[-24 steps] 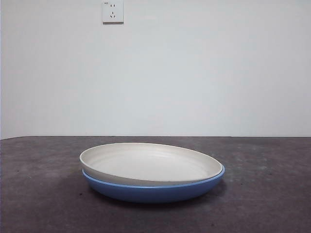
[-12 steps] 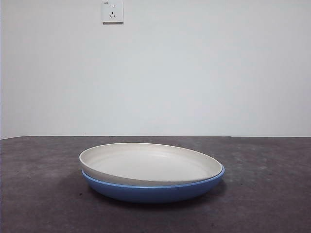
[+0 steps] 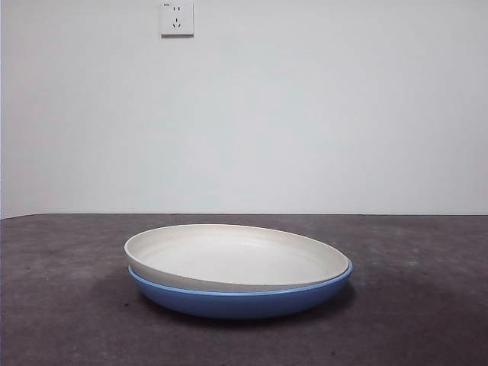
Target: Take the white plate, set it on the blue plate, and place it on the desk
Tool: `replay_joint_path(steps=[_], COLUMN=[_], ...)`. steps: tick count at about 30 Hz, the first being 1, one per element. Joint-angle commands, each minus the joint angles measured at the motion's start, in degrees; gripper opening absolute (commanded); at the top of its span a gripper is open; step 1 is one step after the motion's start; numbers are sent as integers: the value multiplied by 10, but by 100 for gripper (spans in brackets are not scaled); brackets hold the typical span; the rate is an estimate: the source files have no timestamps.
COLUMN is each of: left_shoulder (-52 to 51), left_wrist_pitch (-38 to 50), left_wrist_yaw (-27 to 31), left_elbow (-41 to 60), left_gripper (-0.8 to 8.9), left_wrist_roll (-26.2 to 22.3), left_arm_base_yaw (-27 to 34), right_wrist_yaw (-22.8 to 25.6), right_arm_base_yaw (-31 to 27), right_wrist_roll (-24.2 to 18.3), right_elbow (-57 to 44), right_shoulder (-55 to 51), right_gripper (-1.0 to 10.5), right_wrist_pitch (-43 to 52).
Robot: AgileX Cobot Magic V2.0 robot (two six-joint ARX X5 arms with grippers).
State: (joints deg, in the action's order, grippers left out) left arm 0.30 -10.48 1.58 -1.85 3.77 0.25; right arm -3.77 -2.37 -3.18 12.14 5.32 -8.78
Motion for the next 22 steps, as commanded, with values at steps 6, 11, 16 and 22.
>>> replay_joint_path(steps=[6,11,16,22], left_shoulder=[-1,-1,-1,-1], left_wrist_pitch=[-2,-2,-2,-2], left_wrist_yaw=[2,2,2,2], left_elbow=[12,12,12,12], left_gripper=[28,28,28,28], left_wrist_roll=[0,0,0,0], left_arm_base_yaw=[0,0,0,0], right_wrist_yaw=[89,113,113,113], right_arm_base_yaw=[5,12,12,11], right_wrist_roll=[-2,-2,-1,0], right_elbow=[-89,-112,-115,-115], right_shoulder=[-50,-51,-51,-51], right_gripper=[18,19,19,19], right_wrist_pitch=[6,0,-10,-3])
